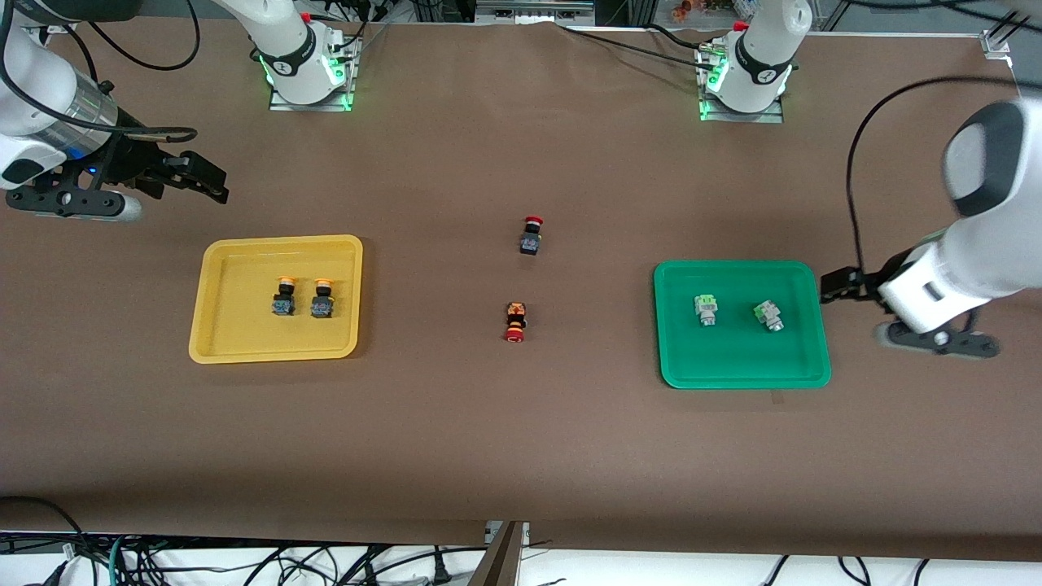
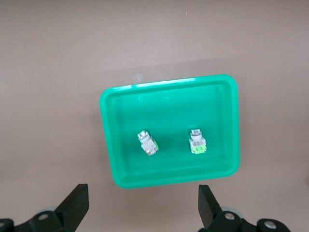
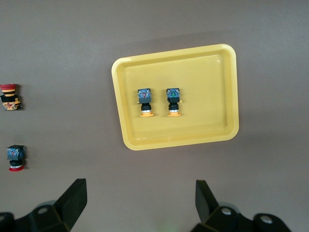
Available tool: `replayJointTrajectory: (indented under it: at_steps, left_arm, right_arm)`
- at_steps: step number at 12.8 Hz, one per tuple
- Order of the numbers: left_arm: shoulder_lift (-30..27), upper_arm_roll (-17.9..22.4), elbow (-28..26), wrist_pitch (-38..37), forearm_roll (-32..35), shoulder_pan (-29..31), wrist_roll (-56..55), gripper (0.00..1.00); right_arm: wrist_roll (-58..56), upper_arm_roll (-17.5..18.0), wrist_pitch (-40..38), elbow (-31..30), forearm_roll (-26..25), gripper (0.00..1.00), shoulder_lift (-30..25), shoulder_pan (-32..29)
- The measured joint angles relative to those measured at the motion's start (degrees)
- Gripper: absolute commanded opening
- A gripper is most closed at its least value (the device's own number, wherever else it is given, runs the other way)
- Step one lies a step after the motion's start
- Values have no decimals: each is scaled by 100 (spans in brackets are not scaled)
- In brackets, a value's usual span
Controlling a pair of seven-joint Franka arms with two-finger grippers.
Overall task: Place green and yellow buttons in trays
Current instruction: 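Release the green button in the green tray and raise the left gripper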
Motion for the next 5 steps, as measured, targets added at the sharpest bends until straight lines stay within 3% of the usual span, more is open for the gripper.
replayJointTrajectory:
  at_steps: [5]
  left_arm:
    - [-556, 438, 59, -849, -148, 10, -87, 100]
  right_arm:
    - [-217, 28, -21, 155, -15, 99, 92, -7]
